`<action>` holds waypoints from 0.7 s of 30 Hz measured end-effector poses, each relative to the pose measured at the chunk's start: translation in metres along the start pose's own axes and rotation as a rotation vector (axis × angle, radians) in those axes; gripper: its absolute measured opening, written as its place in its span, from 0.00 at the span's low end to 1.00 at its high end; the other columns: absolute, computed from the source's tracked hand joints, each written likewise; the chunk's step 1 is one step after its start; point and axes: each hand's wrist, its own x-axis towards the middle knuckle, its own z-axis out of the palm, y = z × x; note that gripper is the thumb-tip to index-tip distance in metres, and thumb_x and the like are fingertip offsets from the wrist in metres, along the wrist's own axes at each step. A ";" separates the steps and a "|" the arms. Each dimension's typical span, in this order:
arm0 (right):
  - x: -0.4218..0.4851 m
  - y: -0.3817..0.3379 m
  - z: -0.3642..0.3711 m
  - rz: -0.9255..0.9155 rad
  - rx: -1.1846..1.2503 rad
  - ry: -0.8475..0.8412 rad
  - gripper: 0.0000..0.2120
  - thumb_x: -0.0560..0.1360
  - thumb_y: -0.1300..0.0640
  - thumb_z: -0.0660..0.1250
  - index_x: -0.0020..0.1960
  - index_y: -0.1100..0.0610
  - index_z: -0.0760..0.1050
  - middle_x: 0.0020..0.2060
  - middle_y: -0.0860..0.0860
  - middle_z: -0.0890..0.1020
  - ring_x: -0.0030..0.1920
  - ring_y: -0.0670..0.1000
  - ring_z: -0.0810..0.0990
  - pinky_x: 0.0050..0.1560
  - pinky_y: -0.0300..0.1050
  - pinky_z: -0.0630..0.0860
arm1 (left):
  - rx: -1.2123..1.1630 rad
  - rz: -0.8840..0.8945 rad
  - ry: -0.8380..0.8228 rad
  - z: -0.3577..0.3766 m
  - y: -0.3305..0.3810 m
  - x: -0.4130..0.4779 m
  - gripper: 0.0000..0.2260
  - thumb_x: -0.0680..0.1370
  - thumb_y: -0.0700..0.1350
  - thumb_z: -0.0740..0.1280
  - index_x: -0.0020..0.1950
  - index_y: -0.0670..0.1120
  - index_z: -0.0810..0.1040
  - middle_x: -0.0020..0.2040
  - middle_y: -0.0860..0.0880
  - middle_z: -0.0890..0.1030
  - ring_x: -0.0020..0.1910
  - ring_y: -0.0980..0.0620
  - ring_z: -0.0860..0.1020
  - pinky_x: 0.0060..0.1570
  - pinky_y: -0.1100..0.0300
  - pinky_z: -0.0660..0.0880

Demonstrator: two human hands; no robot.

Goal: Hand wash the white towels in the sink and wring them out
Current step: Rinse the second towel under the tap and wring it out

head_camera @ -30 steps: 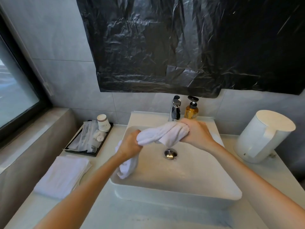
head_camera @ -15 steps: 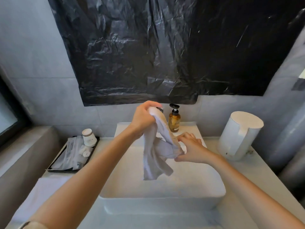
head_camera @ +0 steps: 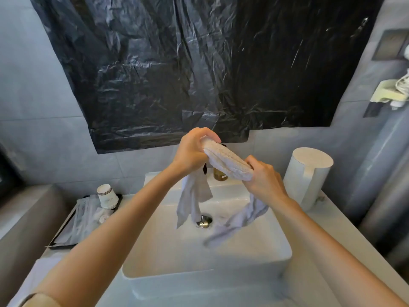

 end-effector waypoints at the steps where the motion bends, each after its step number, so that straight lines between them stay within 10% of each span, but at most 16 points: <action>1: 0.000 0.004 -0.002 -0.030 -0.052 0.021 0.09 0.75 0.54 0.69 0.52 0.54 0.72 0.43 0.51 0.81 0.41 0.55 0.78 0.33 0.44 0.70 | 0.000 0.000 0.007 0.000 0.000 0.000 0.16 0.68 0.29 0.72 0.47 0.49 0.79 0.53 0.47 0.80 0.54 0.52 0.74 0.44 0.72 0.66; 8: 0.007 0.017 -0.014 -0.086 -0.175 0.237 0.09 0.69 0.60 0.75 0.46 0.57 0.76 0.38 0.55 0.82 0.36 0.59 0.79 0.31 0.42 0.68 | -0.188 -0.082 0.100 0.017 0.005 0.006 0.15 0.71 0.29 0.70 0.50 0.48 0.79 0.52 0.49 0.78 0.51 0.53 0.75 0.44 0.69 0.75; 15: -0.015 0.016 0.005 0.025 -0.177 -0.123 0.10 0.77 0.52 0.65 0.55 0.55 0.77 0.46 0.56 0.84 0.44 0.60 0.80 0.37 0.46 0.73 | -0.286 -0.260 0.046 0.039 -0.023 -0.001 0.19 0.71 0.26 0.68 0.47 0.50 0.79 0.47 0.53 0.78 0.51 0.52 0.76 0.45 0.60 0.77; 21: -0.032 0.025 0.004 0.117 -0.370 -0.145 0.08 0.73 0.59 0.61 0.52 0.55 0.72 0.43 0.56 0.82 0.44 0.61 0.79 0.36 0.44 0.66 | 0.566 0.202 -0.290 0.032 -0.061 -0.019 0.22 0.72 0.35 0.72 0.64 0.50 0.76 0.57 0.49 0.77 0.56 0.47 0.73 0.50 0.59 0.70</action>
